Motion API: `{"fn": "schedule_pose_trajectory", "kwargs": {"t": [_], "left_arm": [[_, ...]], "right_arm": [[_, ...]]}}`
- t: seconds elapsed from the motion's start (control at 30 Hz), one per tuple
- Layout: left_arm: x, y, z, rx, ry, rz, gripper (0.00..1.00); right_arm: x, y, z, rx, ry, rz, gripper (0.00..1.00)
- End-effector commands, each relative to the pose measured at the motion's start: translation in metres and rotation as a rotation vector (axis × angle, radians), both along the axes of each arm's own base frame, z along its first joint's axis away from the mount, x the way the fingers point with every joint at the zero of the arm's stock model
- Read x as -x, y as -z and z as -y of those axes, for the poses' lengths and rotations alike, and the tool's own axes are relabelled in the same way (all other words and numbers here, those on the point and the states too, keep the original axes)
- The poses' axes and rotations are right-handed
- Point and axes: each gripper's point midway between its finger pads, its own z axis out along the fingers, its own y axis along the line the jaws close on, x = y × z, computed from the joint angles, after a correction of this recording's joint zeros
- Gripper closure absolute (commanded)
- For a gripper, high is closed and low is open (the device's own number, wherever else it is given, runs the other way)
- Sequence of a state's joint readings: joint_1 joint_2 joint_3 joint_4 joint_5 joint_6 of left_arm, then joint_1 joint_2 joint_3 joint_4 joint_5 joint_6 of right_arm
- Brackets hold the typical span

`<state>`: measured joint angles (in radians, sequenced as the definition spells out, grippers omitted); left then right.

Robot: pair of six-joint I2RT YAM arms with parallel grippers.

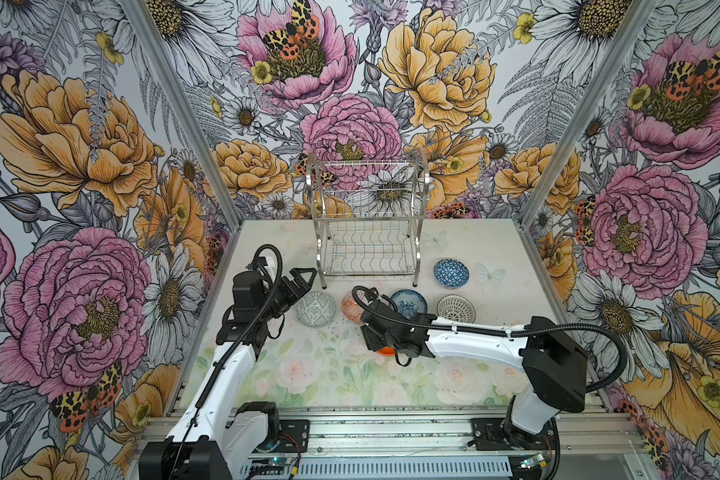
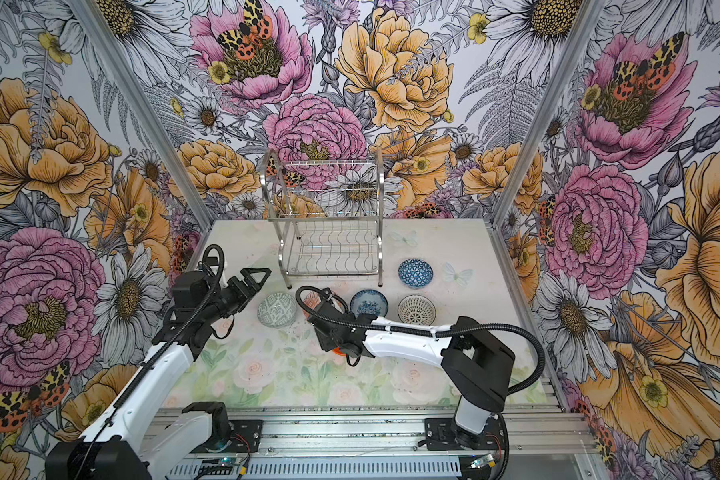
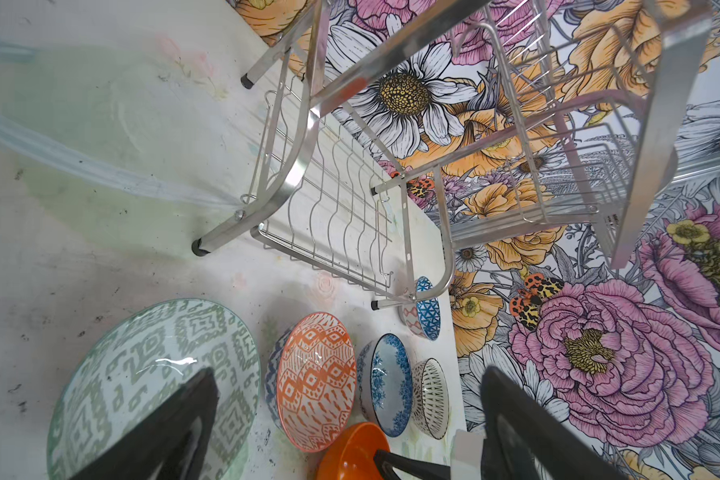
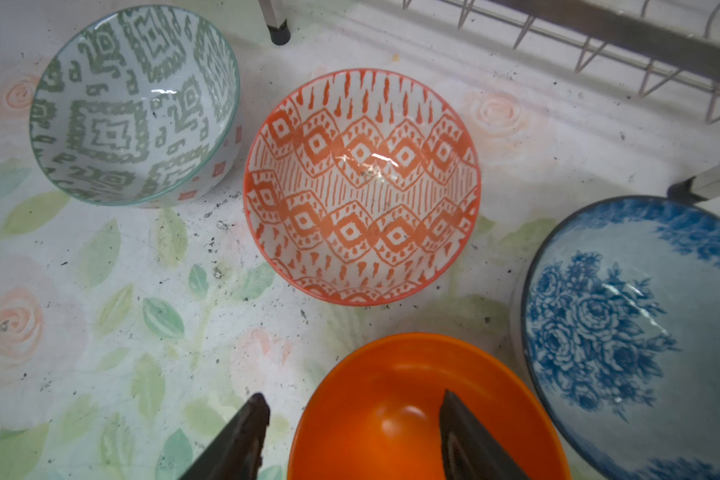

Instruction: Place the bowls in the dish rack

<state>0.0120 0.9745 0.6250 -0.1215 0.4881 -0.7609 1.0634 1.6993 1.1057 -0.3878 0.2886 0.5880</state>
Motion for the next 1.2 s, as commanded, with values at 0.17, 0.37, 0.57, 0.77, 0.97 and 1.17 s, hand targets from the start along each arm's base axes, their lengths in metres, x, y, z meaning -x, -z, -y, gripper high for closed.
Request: {"fn": "schedule_pose_trajectory", "kwargs": {"t": [0.17, 0.37, 0.57, 0.77, 0.97, 1.17], "left_arm": [[0.002, -0.007, -0.008, 0.024, -0.016, 0.039, 0.01], [0.002, -0.007, -0.009, 0.031, -0.02, 0.038, 0.01], [0.003, -0.007, -0.01, 0.036, -0.021, 0.04, 0.01], [0.004, -0.009, -0.01, 0.037, -0.025, 0.046, 0.01], [0.004, -0.008, -0.013, 0.034, -0.032, 0.046, 0.01], [0.004, -0.008, -0.014, 0.034, -0.039, 0.045, 0.01]], "right_arm": [[-0.004, 0.006, -0.005, 0.041, 0.057, 0.0, 0.49], [-0.001, 0.02, -0.002, 0.07, 0.069, -0.023, 0.55], [0.0, 0.03, -0.009, 0.083, 0.059, -0.04, 0.66], [0.003, 0.025, -0.012, 0.072, 0.054, -0.037, 0.85], [0.005, 0.008, -0.009, 0.035, 0.053, -0.026, 0.94], [0.01, -0.015, -0.012, -0.033, 0.037, -0.027, 0.95]]}}
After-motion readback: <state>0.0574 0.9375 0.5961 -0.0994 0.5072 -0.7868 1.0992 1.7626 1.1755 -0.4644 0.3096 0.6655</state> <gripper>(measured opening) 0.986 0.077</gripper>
